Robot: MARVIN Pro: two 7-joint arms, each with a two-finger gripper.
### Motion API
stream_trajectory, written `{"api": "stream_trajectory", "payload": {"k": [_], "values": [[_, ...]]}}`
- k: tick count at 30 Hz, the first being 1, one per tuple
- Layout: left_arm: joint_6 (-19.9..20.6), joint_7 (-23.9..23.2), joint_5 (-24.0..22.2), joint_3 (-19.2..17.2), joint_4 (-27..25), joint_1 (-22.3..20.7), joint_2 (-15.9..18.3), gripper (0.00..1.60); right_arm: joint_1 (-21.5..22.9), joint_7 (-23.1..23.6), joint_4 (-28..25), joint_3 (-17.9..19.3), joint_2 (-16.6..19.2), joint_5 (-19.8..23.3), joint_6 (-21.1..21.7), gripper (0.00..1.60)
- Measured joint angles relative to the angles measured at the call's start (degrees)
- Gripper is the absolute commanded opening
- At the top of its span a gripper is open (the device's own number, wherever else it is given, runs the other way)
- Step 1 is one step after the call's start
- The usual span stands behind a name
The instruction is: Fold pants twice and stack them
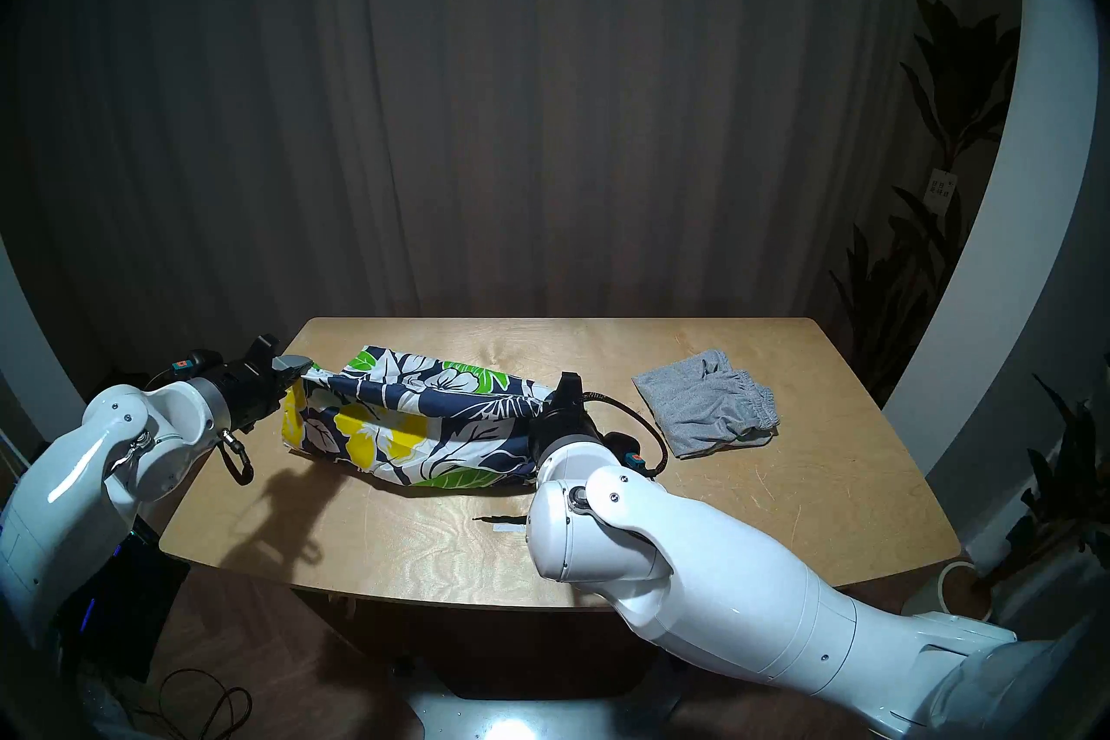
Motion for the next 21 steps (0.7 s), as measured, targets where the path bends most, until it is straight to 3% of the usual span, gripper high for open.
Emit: {"api": "stream_trajectory", "payload": {"k": [21], "values": [[1.94,-0.06,1.11,6.78,5.38,-9.78,-3.87,0.0,1.58,0.01,2.83,1.48,-1.32,-0.06,-0.01,0.0]]}}
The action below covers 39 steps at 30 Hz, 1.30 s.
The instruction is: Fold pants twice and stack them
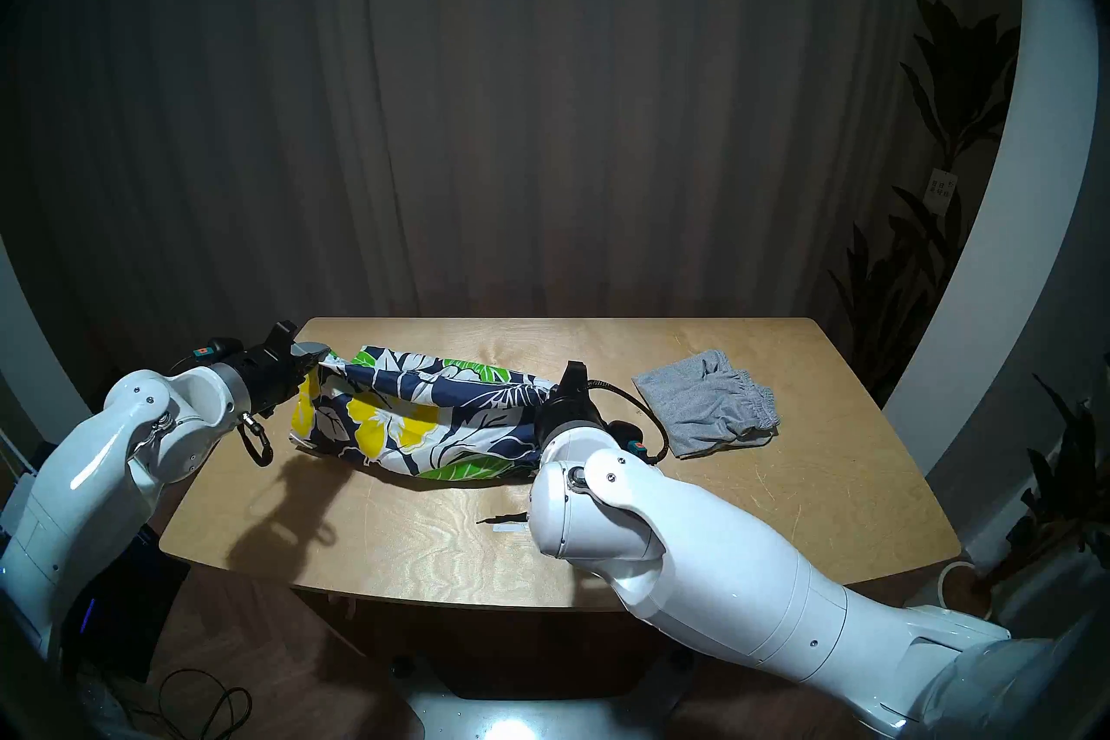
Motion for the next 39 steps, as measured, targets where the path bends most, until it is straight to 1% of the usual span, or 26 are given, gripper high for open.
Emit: {"api": "stream_trajectory", "payload": {"k": [26,37,39], "values": [[-0.55,0.22,2.46,7.56,10.26,-10.45,-7.49,0.0,1.9,-0.38,2.96,2.6,-2.26,0.5,0.0,0.0],[-1.14,0.27,3.59,10.56,15.14,-14.52,-11.01,0.0,2.84,-0.58,3.94,3.83,-4.01,1.92,-0.01,0.0],[-1.31,0.26,3.98,11.4,16.61,-15.84,-12.15,0.0,3.15,-0.58,4.16,4.09,-4.55,2.39,-0.01,0.0]]}}
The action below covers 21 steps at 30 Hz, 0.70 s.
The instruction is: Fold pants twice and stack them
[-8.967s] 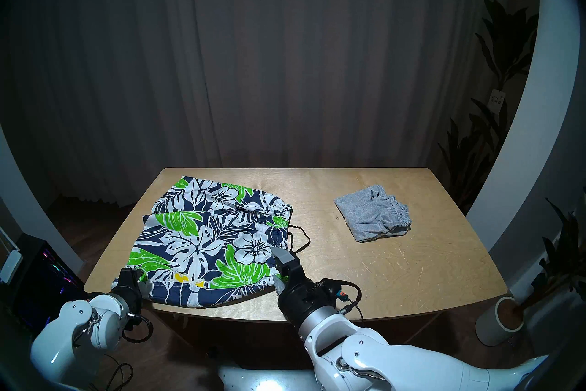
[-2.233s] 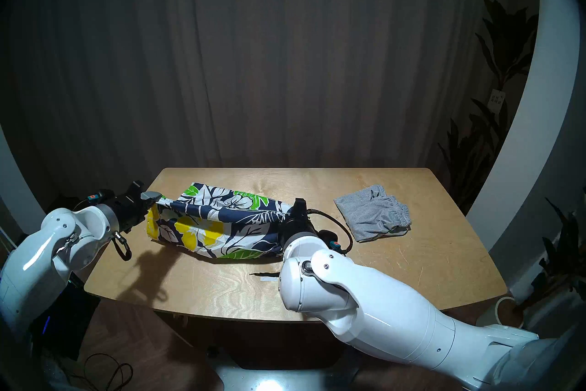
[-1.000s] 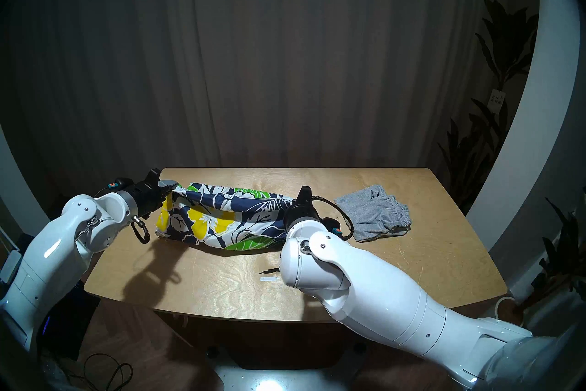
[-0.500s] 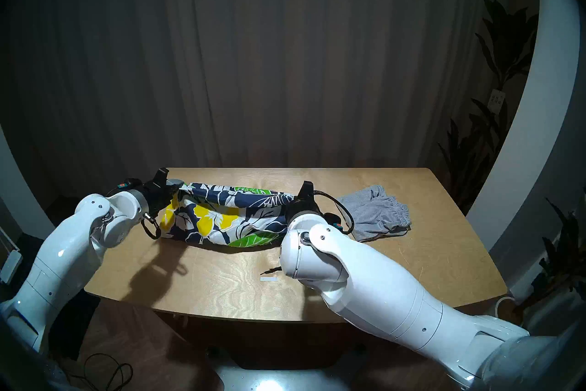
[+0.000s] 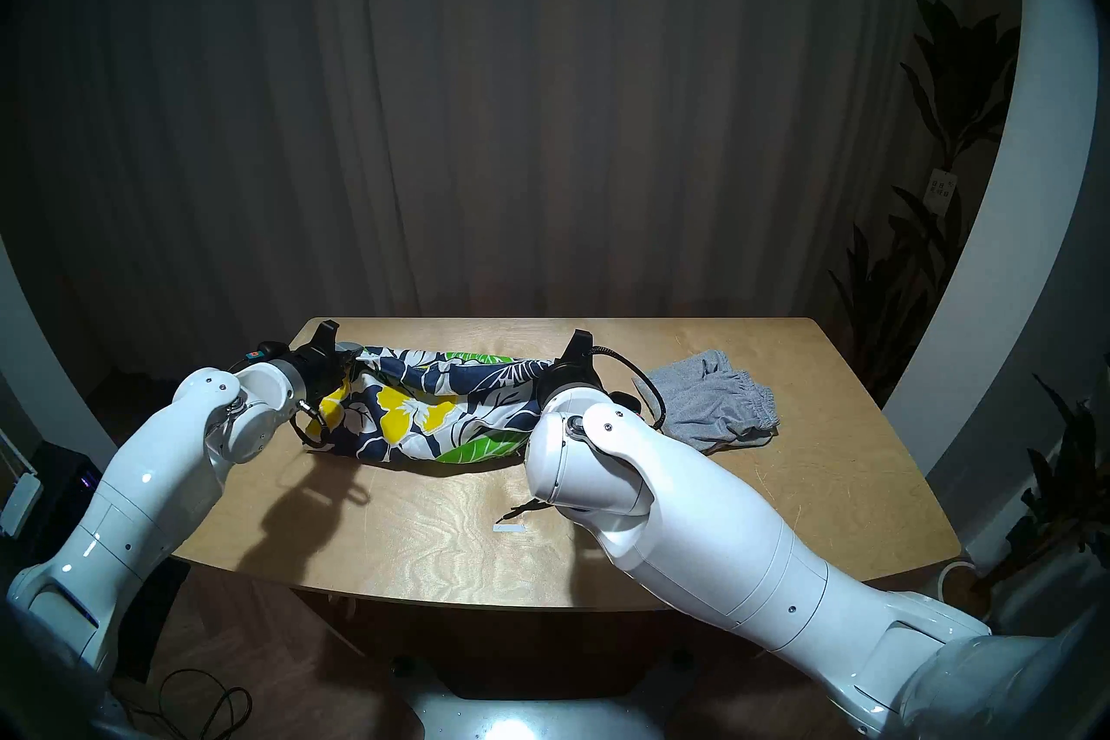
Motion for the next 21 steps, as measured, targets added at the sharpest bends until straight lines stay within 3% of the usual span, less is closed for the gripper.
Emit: {"api": "stream_trajectory", "payload": {"k": [21], "values": [[-1.18,-0.04,3.18,5.0,12.23,-9.76,-7.8,0.0,3.47,0.2,5.55,3.01,-2.07,1.94,0.11,0.0]]}}
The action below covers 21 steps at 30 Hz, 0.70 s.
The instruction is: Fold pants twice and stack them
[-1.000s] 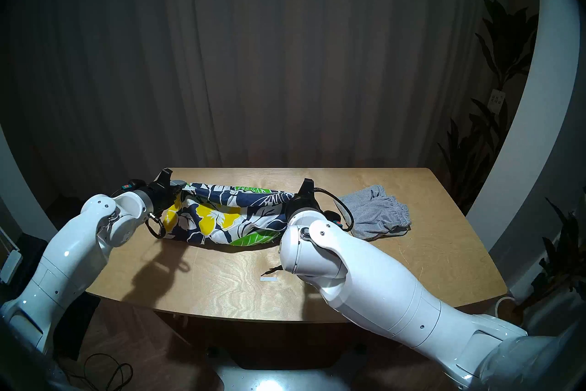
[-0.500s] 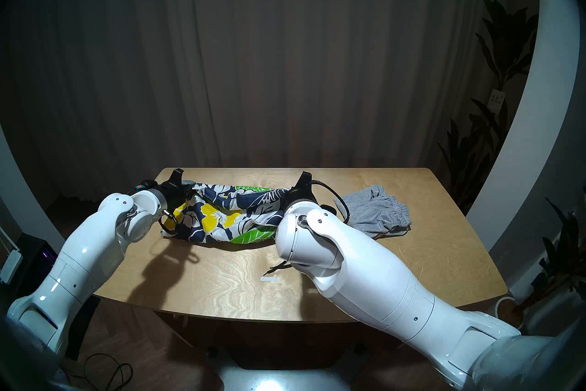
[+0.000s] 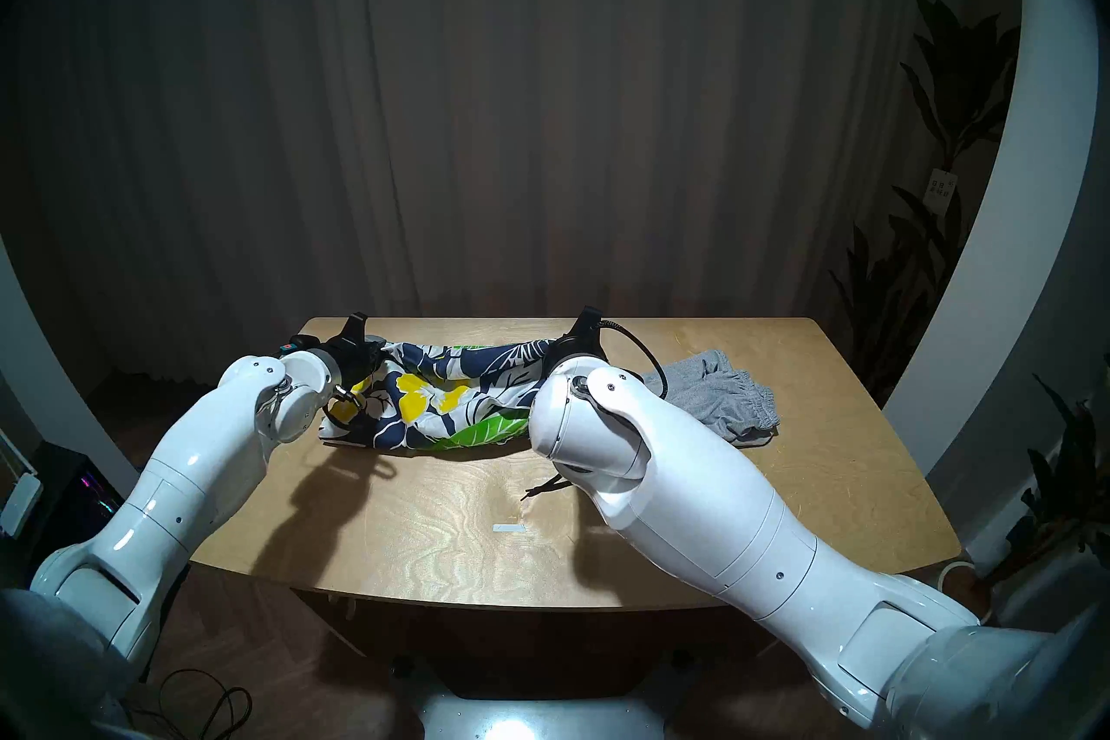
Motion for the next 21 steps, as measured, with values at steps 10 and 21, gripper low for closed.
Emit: {"api": "stream_trajectory", "payload": {"k": [10,21], "values": [[-0.38,-0.11,1.57,1.55,6.61,-4.09,-3.01,0.0,1.28,0.27,5.62,0.01,-0.77,-0.13,1.51,0.0],[-0.53,-0.39,3.14,2.94,13.2,-7.66,-6.01,0.0,3.59,1.11,10.9,-0.18,-2.32,-0.47,4.49,0.0]]}}
